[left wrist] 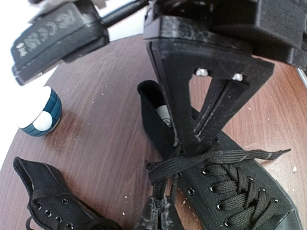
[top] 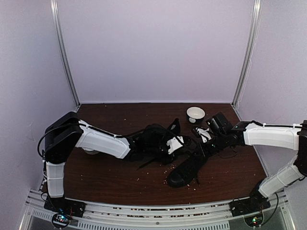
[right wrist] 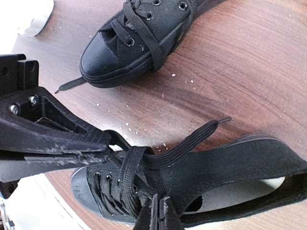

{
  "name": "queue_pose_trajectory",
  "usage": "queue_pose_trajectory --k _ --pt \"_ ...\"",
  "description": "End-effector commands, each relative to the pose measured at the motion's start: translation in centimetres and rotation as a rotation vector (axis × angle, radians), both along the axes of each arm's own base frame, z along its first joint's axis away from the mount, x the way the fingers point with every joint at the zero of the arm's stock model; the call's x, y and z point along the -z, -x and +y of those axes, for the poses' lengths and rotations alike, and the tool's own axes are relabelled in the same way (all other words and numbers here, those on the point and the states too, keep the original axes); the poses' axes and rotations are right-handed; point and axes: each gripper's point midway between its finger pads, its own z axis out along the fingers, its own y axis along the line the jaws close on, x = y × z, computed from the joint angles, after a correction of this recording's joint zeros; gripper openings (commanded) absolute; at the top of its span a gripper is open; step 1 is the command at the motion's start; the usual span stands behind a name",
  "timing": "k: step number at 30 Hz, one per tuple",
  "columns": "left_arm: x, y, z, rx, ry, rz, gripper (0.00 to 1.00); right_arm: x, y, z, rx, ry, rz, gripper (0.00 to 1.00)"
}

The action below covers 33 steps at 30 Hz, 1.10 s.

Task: Tie the shoes
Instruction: Tie the loops with the shoelace on the shoe.

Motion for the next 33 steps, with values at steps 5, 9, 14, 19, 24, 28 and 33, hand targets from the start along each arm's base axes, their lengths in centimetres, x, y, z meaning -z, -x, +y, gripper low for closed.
queue_pose_trajectory --k 5,9,14,19,24,28,33 --pt "0.8 -0.4 -0.8 0.027 -0.024 0.021 0.00 -2.0 -0.1 -0.2 0.017 -0.115 -0.020 0.03" --pt "1.9 0.1 -1.3 0.071 -0.079 0.050 0.00 -1.6 -0.1 -0.6 0.023 -0.113 -0.009 0.04" --pt "2.0 -0.1 -1.3 0.068 -0.088 0.048 0.00 -1.2 -0.2 -1.2 0.043 -0.084 -0.009 0.04" --pt "2.0 0.1 -1.2 0.071 -0.085 0.050 0.00 -1.5 0.3 -0.5 0.019 -0.093 -0.009 0.04" --pt "0.1 -0.3 -0.9 0.035 -0.016 0.054 0.04 -1.0 0.7 -0.4 0.009 -0.078 0.001 0.09" --pt "-2.6 0.2 -0.4 0.060 0.059 0.033 0.00 -2.8 0.8 -0.3 -0.020 -0.118 -0.053 0.16" --pt "-3.8 0.7 -0.7 0.092 0.086 0.036 0.00 -2.0 -0.6 -3.7 0.134 -0.063 -0.077 0.28"
